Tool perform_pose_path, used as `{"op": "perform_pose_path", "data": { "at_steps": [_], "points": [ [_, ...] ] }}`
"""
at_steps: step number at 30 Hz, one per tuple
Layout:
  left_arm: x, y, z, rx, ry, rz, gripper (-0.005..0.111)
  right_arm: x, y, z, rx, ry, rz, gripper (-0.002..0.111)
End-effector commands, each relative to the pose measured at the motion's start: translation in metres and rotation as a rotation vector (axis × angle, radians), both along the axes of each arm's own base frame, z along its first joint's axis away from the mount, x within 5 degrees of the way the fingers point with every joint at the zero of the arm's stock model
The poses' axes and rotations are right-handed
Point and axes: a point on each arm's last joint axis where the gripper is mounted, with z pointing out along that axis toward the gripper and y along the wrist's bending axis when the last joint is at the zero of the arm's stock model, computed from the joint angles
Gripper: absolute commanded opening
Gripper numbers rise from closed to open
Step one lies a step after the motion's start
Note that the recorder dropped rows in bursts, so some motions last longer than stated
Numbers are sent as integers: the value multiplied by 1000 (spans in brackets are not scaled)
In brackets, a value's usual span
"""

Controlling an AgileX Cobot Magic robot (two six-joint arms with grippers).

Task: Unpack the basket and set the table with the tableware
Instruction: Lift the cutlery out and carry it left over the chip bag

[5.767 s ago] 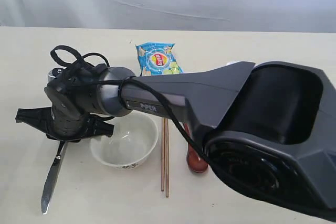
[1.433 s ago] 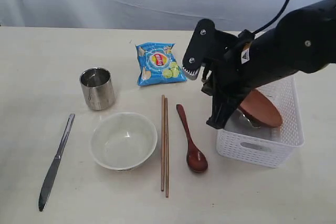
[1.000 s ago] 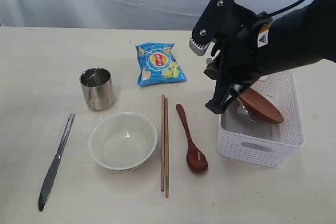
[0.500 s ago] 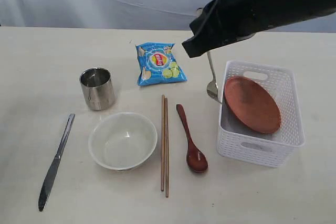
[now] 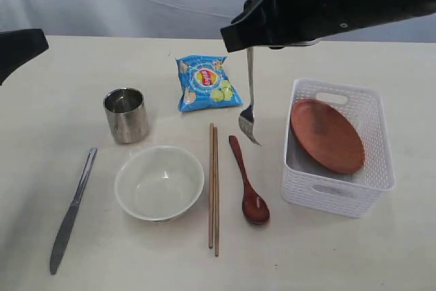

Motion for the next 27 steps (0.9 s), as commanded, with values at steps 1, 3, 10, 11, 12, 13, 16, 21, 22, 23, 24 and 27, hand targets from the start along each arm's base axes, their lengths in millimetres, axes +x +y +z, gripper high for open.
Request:
{"op": "perform_pose_path", "data": {
  "at_steps": [1,3,10,11,12,13,16,21,22,23,24,27],
  "points": [
    [2,-2,-4,5,-7,-35,0,1,-1,8,16,-63,13,0],
    [4,-2,-5,13,-15,-44,1,0,1,9,19,-77,39,0],
    [10,0,-11,23,-30,-47,31,-5,12,10,75,-83,172,0],
    [11,0,-12,26,-28,-49,38,-5,13,10,82,-83,189,0],
    [12,-1,-13,20,-32,-58,48,-6,15,9,89,-84,212,0],
    [13,-2,-14,12,-35,-67,53,-7,17,7,91,-83,234,0],
    [15,-8,-15,-13,-59,-102,59,-9,19,-1,89,-94,293,0],
    [20,-20,-19,4,-102,-135,58,-15,23,-5,91,-158,403,0],
    [21,-21,-20,0,-100,-135,58,-17,23,-5,92,-158,420,0],
    [22,-21,-20,-7,-99,-131,58,-18,24,-5,93,-153,431,0],
    [23,-21,-21,-13,-97,-129,58,-18,24,-5,94,-150,435,0],
    [23,-21,-22,-14,-96,-128,58,-18,24,-5,100,-148,433,0]
  ]
}}
